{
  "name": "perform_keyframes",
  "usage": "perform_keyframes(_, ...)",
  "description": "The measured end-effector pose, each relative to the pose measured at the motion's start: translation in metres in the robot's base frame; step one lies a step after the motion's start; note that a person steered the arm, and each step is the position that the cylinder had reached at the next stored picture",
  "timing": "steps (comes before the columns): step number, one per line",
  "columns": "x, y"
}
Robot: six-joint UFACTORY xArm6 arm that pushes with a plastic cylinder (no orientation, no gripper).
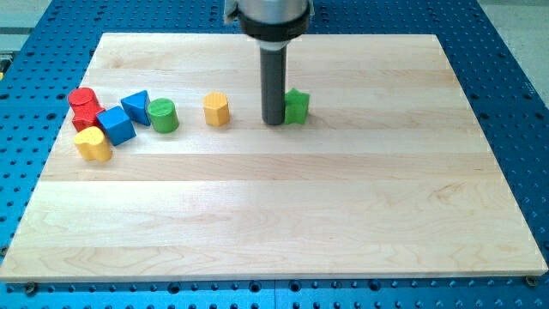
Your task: Move green star above hexagon
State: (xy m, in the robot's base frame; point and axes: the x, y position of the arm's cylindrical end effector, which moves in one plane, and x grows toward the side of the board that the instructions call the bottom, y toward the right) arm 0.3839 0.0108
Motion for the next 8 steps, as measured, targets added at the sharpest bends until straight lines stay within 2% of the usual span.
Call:
perform_keyframes(1, 0.044, 0.009)
perform_keyframes(3, 0.017, 0.063)
perform_keyframes(4, -0.016, 0.061)
perform_keyframes(5, -0.011, 0.059)
perform_keyframes(6, 0.021, 0.060)
perform_keyframes(8, -0.010, 0.089)
